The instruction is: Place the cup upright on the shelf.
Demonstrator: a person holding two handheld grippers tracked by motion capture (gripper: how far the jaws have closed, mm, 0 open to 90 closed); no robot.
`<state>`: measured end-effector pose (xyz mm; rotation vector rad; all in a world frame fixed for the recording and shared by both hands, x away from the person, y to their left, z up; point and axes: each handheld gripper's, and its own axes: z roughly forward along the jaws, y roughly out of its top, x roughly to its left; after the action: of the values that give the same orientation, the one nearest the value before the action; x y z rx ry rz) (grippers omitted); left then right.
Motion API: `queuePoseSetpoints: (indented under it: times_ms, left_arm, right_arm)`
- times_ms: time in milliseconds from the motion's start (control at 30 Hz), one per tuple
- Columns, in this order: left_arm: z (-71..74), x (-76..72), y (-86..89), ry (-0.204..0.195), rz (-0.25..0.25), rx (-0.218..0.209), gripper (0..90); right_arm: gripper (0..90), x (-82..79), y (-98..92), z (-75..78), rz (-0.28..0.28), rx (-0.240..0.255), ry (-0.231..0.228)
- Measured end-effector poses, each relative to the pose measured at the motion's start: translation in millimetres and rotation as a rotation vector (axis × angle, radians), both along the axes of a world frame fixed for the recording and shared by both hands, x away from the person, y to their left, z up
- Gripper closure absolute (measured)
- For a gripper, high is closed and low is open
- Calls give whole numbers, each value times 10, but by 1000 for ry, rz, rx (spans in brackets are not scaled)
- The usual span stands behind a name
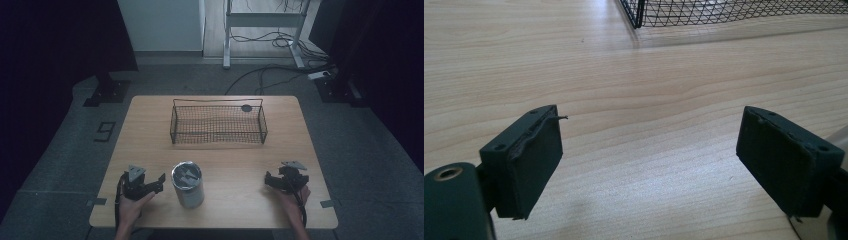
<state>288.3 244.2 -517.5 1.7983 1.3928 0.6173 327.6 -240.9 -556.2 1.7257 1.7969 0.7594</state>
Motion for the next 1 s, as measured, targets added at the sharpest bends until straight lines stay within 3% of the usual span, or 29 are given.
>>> queuePoseSetpoints:
  times_ms: [300,1000]
  left_arm:
    - [-13,-5,9,14,-7,4,106]
    - [133,-114,27,-31,-2,-8,94]
  right_arm:
    - [0,-3,-6,0,8,2,0]
    - [0,-3,-8,0,11,1,-1]
